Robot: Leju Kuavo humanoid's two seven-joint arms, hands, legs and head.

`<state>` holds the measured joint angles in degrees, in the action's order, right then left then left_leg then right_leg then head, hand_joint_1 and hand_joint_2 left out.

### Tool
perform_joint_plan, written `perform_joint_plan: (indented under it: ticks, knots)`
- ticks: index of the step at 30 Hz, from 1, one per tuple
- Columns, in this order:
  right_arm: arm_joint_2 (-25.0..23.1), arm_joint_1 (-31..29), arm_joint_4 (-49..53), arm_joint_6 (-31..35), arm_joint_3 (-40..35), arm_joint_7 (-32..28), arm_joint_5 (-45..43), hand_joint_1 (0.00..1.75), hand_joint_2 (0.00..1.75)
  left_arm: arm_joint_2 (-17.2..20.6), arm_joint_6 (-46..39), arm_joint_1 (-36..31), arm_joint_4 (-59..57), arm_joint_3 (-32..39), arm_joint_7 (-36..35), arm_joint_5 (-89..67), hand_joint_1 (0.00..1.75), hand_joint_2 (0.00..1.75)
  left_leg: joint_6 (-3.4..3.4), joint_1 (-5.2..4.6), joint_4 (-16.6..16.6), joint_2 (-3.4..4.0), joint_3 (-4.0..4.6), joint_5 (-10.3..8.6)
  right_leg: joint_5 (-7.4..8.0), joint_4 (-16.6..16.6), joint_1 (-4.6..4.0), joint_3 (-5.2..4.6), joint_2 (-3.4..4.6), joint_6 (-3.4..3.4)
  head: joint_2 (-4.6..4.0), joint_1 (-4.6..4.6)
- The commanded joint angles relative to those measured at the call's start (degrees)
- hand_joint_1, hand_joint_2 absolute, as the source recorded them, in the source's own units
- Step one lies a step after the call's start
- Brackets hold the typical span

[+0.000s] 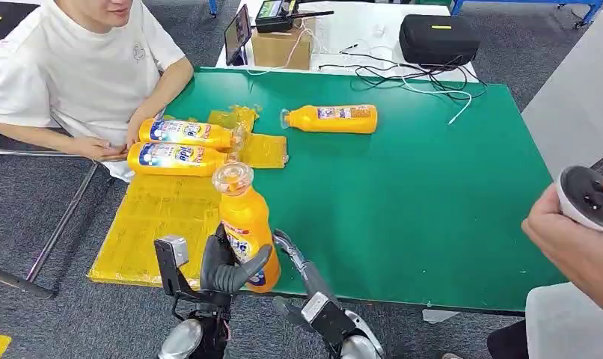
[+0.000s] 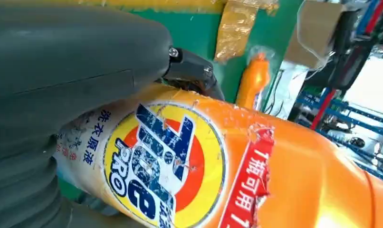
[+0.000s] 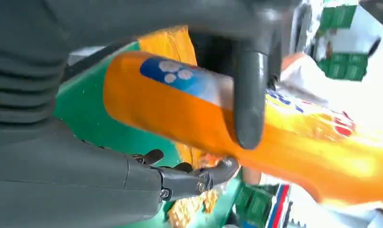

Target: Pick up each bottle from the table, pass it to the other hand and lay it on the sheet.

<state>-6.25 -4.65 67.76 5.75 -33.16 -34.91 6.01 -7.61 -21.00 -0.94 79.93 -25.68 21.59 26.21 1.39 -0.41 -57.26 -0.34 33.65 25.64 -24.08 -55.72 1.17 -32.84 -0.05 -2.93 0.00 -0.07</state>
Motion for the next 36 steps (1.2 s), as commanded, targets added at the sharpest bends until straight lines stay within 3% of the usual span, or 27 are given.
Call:
perform_joint_plan:
  ticks: [1,5,8,10,12,15,17,20,36]
  knots:
    - [1.08,0.78,-0.94,2.13,6.09,-2.36,4.56,0.0,0.0,3.07,-0.19,-6.67,-12.81,5.66,0.21,-15.7,1.75,1.75,-0.09,0.06,0.09,-0.09,-0.2,-0.02,-0.01,0.11,-0.07,0.24,-0.1,0.12,0.0,0.02]
    - [0.03,1.48,-0.13,2.02,9.05,-2.47,5.02,0.0,0.0,1.9,0.37,-11.08,-21.6,10.36,0.18,-20.71,1.75,1.75,-0.11,0.05,0.08,-0.13,-0.22,-0.02,-0.03,0.08,-0.06,0.25,-0.14,0.13,0.02,0.0]
    - [-0.34,1.2,-1.82,2.24,10.3,-3.19,5.69,0.0,0.0,3.64,-8.88,-14.64,-27.55,9.69,-0.92,-35.13,1.75,1.75,-0.1,0.05,0.05,-0.09,-0.15,-0.02,-0.01,0.06,-0.06,0.18,-0.09,0.12,0.0,-0.02]
    - [-0.65,0.72,-2.79,2.26,10.91,-3.83,6.52,0.0,0.0,3.61,-8.06,-17.64,-32.7,12.17,-2.34,-39.71,1.75,1.75,-0.1,0.06,0.09,-0.08,-0.2,-0.04,0.01,0.09,-0.08,0.22,-0.11,0.13,0.0,-0.02]
    - [-0.82,-0.01,-2.93,1.9,10.99,-4.39,7.03,0.0,0.0,5.18,-10.12,-21.26,-38.77,8.67,-5.91,-50.78,1.75,1.75,-0.12,0.08,0.09,-0.14,-0.25,-0.03,-0.01,0.09,-0.09,0.3,-0.13,0.14,0.02,0.02]
    - [-1.07,-0.46,-2.67,1.58,11.19,-4.53,7.32,0.0,0.0,5.05,-8.92,-23.27,-41.63,9.31,-7.71,-55.78,1.75,1.75,-0.09,0.05,0.05,-0.05,-0.17,-0.03,0.03,0.02,-0.06,0.18,0.0,0.11,0.0,-0.02]
    - [-1.59,-0.86,-2.66,1.26,11.38,-4.41,7.4,0.0,0.0,5.7,-8.47,-26.71,-47.04,7.0,-13.67,-64.5,1.75,1.75,-0.1,0.06,0.06,0.03,-0.24,-0.02,0.05,0.04,-0.07,0.26,0.05,0.13,0.0,0.02]
    - [-2.28,-1.26,-2.86,0.88,11.24,-4.47,7.45,0.0,0.0,6.05,-6.81,-30.21,-52.94,7.73,-16.49,-69.9,1.75,1.75,-0.09,0.06,0.03,0.0,-0.32,-0.02,0.03,0.0,-0.07,0.32,0.02,0.11,0.0,0.0]
    - [-2.37,-1.17,-2.88,0.74,11.2,-4.47,7.43,0.0,0.0,6.42,-6.01,-30.97,-54.33,8.16,-16.67,-70.92,1.75,1.75,-0.12,0.06,0.05,0.16,-0.45,-0.04,0.05,-0.02,-0.06,0.44,0.13,0.11,0.0,0.0]
